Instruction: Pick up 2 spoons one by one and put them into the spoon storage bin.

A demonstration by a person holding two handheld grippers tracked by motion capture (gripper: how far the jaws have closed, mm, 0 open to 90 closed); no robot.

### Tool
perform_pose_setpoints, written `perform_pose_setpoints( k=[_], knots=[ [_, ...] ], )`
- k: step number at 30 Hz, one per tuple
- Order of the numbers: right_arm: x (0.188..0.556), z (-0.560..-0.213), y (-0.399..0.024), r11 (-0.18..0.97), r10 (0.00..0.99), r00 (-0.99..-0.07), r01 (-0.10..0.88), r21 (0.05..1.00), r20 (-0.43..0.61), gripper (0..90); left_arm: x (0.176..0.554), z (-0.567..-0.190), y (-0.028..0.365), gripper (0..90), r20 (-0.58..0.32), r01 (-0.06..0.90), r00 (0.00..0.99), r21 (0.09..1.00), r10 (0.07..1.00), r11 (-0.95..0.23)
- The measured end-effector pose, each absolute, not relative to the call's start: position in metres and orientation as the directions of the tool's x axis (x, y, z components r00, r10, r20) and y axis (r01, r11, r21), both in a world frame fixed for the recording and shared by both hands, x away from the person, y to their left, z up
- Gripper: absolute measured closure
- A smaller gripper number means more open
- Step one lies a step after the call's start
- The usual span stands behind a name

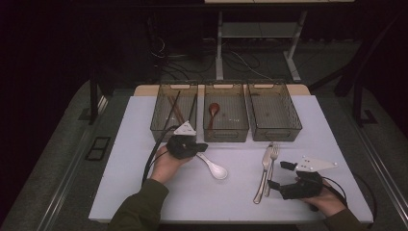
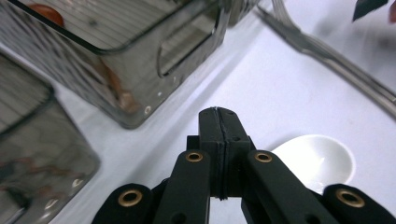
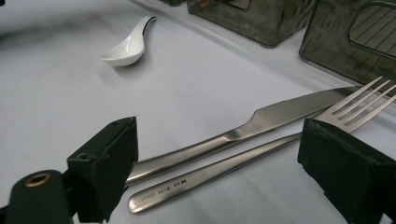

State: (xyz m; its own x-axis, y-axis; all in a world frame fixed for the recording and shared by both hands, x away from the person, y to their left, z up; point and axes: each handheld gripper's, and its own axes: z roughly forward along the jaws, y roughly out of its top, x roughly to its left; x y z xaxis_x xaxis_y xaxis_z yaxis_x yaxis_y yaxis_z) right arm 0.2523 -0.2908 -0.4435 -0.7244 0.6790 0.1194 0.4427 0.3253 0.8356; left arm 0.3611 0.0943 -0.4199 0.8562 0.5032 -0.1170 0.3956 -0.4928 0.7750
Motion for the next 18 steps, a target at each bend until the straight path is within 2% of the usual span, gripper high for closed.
perform_pose_setpoints(
  k=[18],
  knots=[
    [0.251,-0.443,-0.29,0.332,0.676,-0.729,0.436,0.837,0.112,12.5,0.365,-0.44,0.078,89.4,-0.072,0.399,0.869,0.687,0.49,-0.607]
  ],
)
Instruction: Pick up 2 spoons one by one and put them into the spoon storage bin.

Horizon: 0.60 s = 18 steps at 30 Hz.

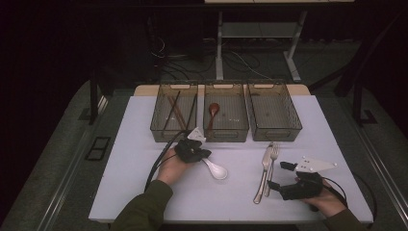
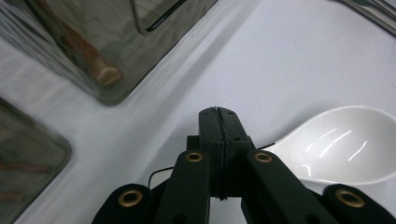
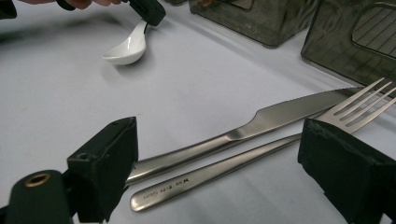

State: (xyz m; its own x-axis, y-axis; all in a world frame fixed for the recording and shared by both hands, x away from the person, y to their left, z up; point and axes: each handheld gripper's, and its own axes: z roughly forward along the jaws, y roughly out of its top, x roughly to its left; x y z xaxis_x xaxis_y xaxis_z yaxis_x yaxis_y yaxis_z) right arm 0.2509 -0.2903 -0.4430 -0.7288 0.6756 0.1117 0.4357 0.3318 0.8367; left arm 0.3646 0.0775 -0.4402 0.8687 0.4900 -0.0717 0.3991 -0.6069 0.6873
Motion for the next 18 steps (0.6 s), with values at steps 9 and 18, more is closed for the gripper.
perform_pose_setpoints(
  k=[9,18],
  knots=[
    [0.251,-0.443,-0.29,0.333,0.677,-0.728,0.436,0.836,0.11,12.5,0.364,-0.44,0.085,89.4,-0.072,0.422,0.856,0.669,0.512,-0.612],
    [0.251,-0.443,-0.291,0.333,0.677,-0.728,0.437,0.836,0.11,12.5,0.354,-0.44,0.096,89.4,-0.062,0.434,0.855,0.628,0.515,-0.646]
  ],
)
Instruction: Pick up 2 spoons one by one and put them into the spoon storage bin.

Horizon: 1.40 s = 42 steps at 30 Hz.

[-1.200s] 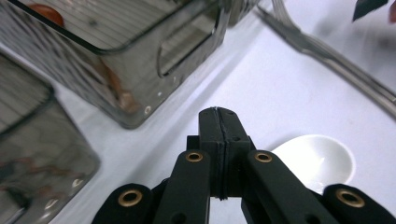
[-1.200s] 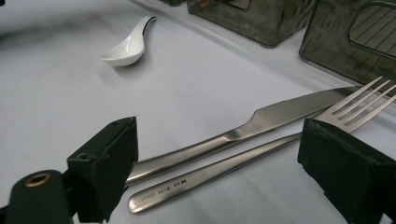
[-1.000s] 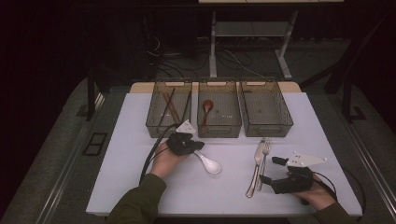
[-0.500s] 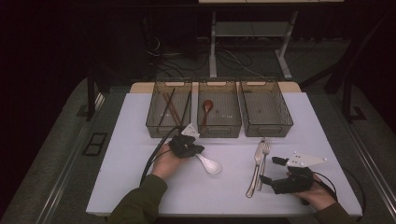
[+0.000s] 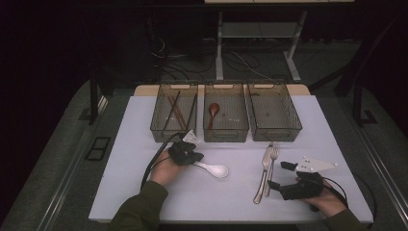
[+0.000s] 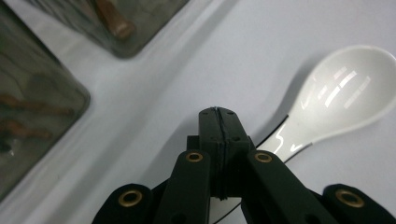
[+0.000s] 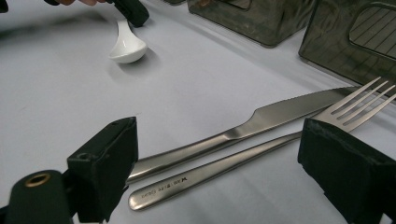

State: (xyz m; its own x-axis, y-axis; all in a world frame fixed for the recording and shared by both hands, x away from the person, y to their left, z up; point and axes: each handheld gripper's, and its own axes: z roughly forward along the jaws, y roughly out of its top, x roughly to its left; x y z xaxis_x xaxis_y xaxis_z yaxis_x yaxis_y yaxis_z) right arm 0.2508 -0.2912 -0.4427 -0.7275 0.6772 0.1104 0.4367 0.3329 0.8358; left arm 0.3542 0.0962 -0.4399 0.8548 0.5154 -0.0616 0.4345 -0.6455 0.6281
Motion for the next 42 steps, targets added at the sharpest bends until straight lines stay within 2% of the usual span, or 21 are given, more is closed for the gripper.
perform_pose_setpoints(
  k=[16,22,29,31,34,42],
  knots=[
    [0.25,-0.442,-0.292,0.331,0.677,-0.728,0.432,0.839,0.107,12.5,0.317,-0.437,0.114,89.4,-0.092,0.449,0.861,0.6,0.501,-0.662],
    [0.25,-0.442,-0.291,0.333,0.675,-0.73,0.433,0.838,0.109,12.5,0.317,-0.437,0.113,89.3,-0.084,0.45,0.857,0.606,0.509,-0.656],
    [0.252,-0.443,-0.292,0.332,0.677,-0.727,0.437,0.836,0.111,12.5,0.318,-0.43,0.108,77.0,-0.076,0.428,0.852,0.671,0.519,-0.606],
    [0.252,-0.443,-0.291,0.332,0.677,-0.728,0.436,0.836,0.11,12.5,0.318,-0.428,0.106,69.0,-0.077,0.423,0.849,0.693,0.523,-0.584],
    [0.251,-0.442,-0.291,0.334,0.675,-0.73,0.434,0.837,0.11,12.5,0.32,-0.429,0.101,62.1,-0.101,0.421,0.854,0.71,0.51,-0.564],
    [0.251,-0.443,-0.291,0.337,0.676,-0.729,0.436,0.835,0.108,12.5,0.323,-0.433,0.079,51.4,-0.138,0.41,0.87,0.735,0.474,-0.54]
  ],
)
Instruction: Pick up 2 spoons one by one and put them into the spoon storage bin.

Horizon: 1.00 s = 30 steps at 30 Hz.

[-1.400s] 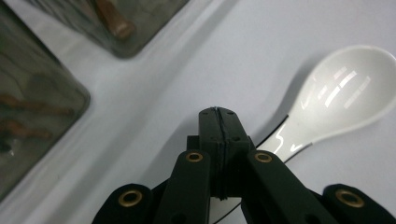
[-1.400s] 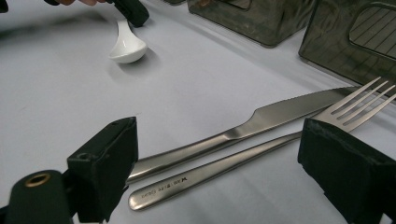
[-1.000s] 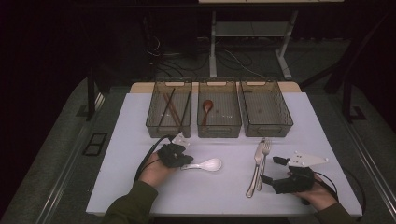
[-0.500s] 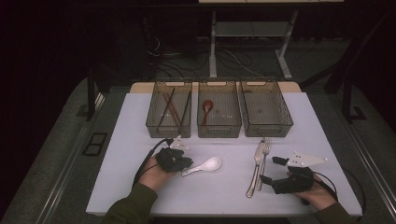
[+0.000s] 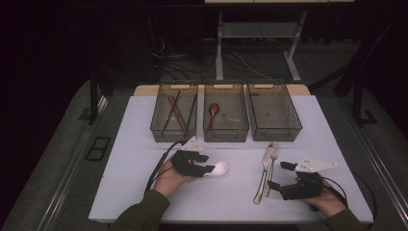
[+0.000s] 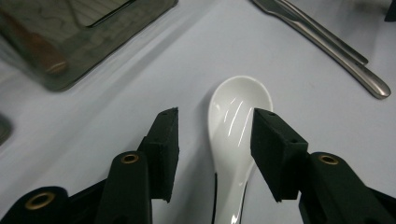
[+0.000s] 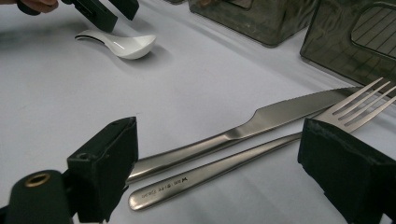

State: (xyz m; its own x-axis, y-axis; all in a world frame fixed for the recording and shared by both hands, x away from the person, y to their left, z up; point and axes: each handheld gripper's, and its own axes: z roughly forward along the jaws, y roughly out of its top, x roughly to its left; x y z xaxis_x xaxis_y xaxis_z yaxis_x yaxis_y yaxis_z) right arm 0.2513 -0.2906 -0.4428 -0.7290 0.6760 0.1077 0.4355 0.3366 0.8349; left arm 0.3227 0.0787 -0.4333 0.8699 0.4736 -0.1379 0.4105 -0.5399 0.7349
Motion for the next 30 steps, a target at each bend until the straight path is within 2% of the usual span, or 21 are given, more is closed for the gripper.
perform_pose_setpoints(
  k=[6,19,25,29,30],
  knots=[
    [0.252,-0.443,-0.29,0.341,0.674,-0.731,0.434,0.834,0.105,12.5,0.325,-0.439,0.067,49.0,-0.135,0.4,0.879,0.729,0.457,-0.556],
    [0.251,-0.443,-0.29,0.341,0.675,-0.73,0.438,0.831,0.108,12.5,0.323,-0.445,0.056,50.0,-0.127,0.396,0.886,0.706,0.446,-0.587],
    [0.251,-0.443,-0.29,0.339,0.676,-0.729,0.439,0.832,0.108,12.5,0.318,-0.447,0.051,54.6,-0.111,0.378,0.898,0.691,0.426,-0.616],
    [0.251,-0.443,-0.29,0.34,0.676,-0.729,0.438,0.832,0.107,12.5,0.316,-0.446,0.049,66.2,-0.113,0.358,0.911,0.691,0.395,-0.628],
    [0.251,-0.443,-0.29,0.34,0.676,-0.729,0.438,0.833,0.107,12.5,0.315,-0.446,0.049,66.5,-0.112,0.361,0.911,0.683,0.397,-0.635]
  ],
)
